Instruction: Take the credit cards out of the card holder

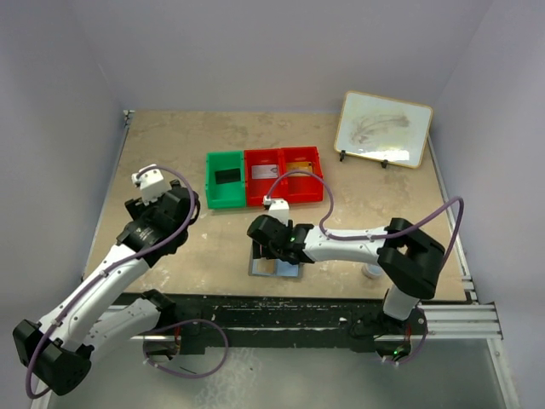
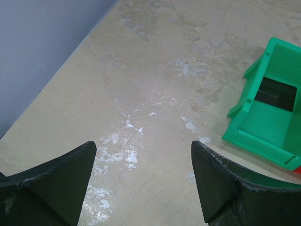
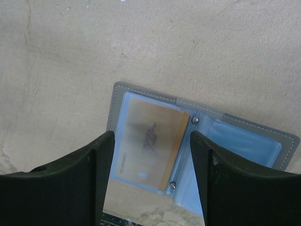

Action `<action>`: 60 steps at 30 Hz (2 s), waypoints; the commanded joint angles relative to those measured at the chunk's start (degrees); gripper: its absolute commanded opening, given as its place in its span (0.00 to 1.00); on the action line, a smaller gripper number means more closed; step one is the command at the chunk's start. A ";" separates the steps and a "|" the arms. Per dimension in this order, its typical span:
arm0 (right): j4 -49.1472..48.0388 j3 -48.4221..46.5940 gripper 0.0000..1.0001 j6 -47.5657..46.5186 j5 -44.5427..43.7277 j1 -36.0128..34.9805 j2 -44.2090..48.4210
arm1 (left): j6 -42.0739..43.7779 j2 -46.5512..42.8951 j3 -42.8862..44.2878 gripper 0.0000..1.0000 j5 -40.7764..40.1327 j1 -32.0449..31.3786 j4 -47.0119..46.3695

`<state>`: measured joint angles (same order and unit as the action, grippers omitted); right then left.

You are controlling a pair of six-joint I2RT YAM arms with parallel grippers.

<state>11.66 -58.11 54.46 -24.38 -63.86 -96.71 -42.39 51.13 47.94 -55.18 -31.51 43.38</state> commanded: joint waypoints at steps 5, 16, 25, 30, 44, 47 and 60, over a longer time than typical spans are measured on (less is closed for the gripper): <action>1.25 -3.41 0.67 0.76 0.57 -0.47 -1.46 | -0.06 -2.38 1.59 0.79 -0.55 0.39 -0.84; 8.11 -7.35 0.66 2.59 -1.44 -0.75 -7.20 | 0.28 -1.21 1.85 0.79 0.10 0.39 -0.58; 8.43 -5.97 0.67 4.53 -0.80 -0.75 -8.28 | 0.47 -0.43 1.96 0.79 0.42 0.39 -0.65; 9.01 -6.33 0.69 4.24 -1.18 -0.79 -9.47 | 0.56 -0.35 1.97 0.79 0.65 0.39 -0.63; -2.85 0.42 0.60 1.67 6.47 -0.49 -3.81 | 0.65 -0.17 1.96 0.79 2.49 0.39 -0.58; -7.02 2.16 0.60 1.81 9.86 0.41 -2.73 | 0.82 -0.59 1.93 0.77 5.40 0.39 -0.80; -18.05 12.53 0.60 3.65 17.88 5.25 1.62 | -8.63 -11.63 -18.07 0.70 50.28 0.39 -26.74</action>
<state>-4.32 -48.03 56.55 -9.52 -58.78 -94.85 -45.19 40.07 36.62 -25.34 -31.51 31.24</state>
